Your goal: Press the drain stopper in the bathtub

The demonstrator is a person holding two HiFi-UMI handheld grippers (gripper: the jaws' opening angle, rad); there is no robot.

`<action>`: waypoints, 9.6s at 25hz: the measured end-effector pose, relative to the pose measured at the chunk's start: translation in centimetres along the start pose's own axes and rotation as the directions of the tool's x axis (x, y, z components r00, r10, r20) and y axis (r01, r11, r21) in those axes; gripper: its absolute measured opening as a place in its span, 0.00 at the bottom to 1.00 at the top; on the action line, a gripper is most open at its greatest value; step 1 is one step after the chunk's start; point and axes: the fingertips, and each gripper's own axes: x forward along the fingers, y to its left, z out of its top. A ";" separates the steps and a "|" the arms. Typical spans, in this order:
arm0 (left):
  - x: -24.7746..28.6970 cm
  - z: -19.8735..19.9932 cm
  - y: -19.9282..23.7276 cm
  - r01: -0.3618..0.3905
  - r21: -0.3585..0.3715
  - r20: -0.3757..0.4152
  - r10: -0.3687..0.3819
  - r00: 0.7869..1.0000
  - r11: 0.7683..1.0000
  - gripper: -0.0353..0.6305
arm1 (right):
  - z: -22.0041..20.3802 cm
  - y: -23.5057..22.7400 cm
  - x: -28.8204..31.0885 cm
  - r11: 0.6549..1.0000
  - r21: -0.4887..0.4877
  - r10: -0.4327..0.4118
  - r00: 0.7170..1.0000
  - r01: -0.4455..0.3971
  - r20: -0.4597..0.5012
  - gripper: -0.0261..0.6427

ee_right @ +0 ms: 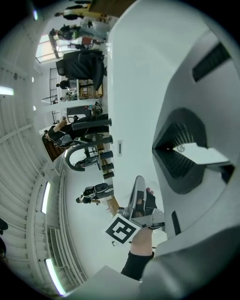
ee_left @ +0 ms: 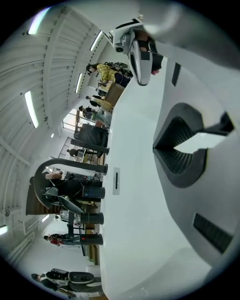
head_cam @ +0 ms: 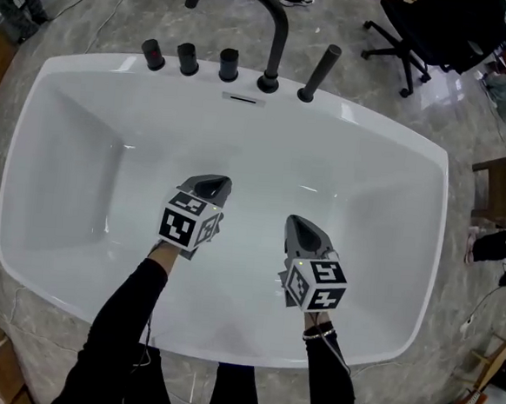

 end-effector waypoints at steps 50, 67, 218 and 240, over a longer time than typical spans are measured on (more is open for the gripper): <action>24.1 -30.3 14.6 -0.154 -0.103 -0.261 0.123 0.958 0.983 0.06 | -23.6 -8.0 19.9 0.981 0.191 0.059 0.986 -0.028 -0.157 0.04; 27.1 -32.5 16.0 -0.137 -0.012 -0.340 0.125 0.932 0.991 0.06 | -24.6 -6.8 21.1 0.977 0.205 0.090 0.985 -0.059 -0.148 0.04; -33.0 12.4 -11.8 0.026 0.250 0.311 -0.105 0.944 0.968 0.06 | 15.5 23.2 -19.6 0.995 -0.101 0.021 0.956 0.009 0.294 0.04; -33.5 14.2 -10.8 0.028 0.208 0.337 -0.098 0.936 0.978 0.06 | 15.4 23.1 -19.8 0.989 -0.135 -0.013 0.954 0.056 0.299 0.04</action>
